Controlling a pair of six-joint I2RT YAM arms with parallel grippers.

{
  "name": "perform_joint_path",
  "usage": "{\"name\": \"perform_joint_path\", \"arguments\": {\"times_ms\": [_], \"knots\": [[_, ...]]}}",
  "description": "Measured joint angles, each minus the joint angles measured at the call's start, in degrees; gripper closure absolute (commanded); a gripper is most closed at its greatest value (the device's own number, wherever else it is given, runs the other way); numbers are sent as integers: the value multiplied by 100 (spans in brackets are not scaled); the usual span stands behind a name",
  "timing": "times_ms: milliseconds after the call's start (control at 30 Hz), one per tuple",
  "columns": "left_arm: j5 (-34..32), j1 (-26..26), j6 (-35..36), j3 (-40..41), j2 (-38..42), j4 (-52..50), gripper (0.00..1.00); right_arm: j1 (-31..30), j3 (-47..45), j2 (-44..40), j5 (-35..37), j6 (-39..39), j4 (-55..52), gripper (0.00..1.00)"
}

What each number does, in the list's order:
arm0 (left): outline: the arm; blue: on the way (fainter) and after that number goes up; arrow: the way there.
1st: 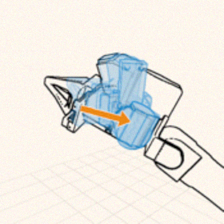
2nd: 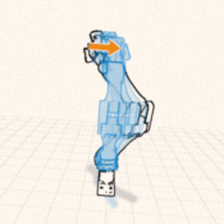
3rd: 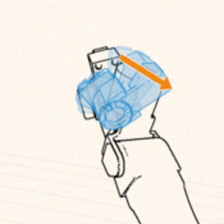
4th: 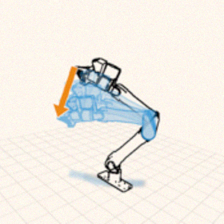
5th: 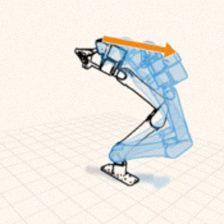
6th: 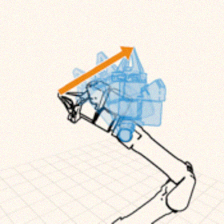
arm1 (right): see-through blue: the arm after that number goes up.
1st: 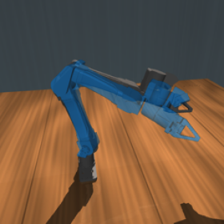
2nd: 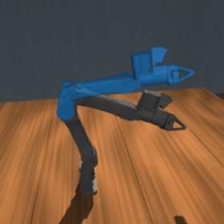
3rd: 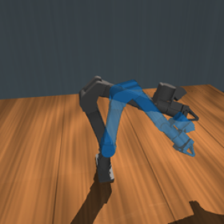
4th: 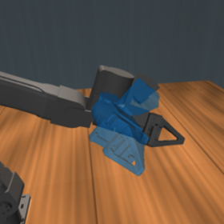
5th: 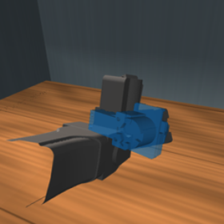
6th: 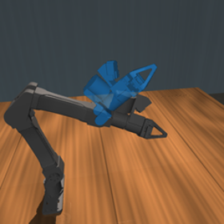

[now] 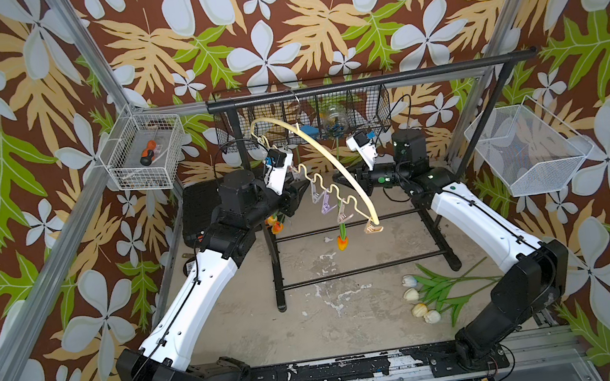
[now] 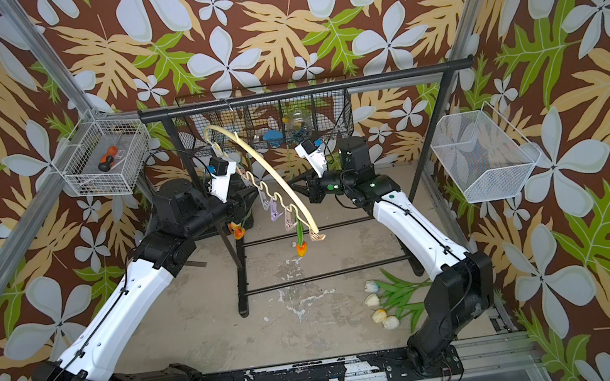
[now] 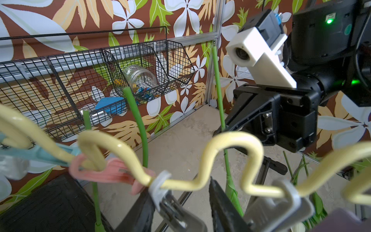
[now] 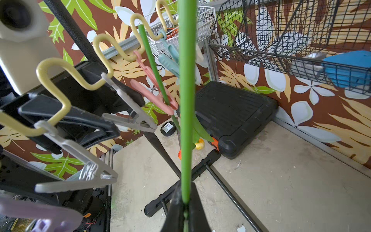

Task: Dry the flowers on a clothes hanger
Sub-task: Open the clamp at the hanger.

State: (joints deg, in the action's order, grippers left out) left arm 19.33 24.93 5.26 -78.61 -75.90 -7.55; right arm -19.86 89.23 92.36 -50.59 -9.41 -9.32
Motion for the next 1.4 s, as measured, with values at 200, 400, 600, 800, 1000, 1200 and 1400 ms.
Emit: {"name": "perform_joint_path", "arguments": {"times_ms": [200,400,600,800,1000,1200,1400], "knots": [[129,0,109,-157,-46,-81,54,-39,-111,46,-280,-173,382,100],[461,-20,330,-323,-116,-229,53,-98,-24,273,-450,-195,483,100],[643,-35,531,-474,-256,-402,58,-118,356,483,-514,-216,479,100],[503,-39,531,-533,-378,-487,62,-122,420,501,-566,-236,501,100],[522,-39,533,-546,-374,-527,56,-122,409,503,-667,-254,498,100],[638,-39,579,-678,-365,-636,58,-122,411,527,-772,-251,496,100],[774,-39,684,-791,-367,-802,57,-125,407,557,-861,-245,498,100]]}}
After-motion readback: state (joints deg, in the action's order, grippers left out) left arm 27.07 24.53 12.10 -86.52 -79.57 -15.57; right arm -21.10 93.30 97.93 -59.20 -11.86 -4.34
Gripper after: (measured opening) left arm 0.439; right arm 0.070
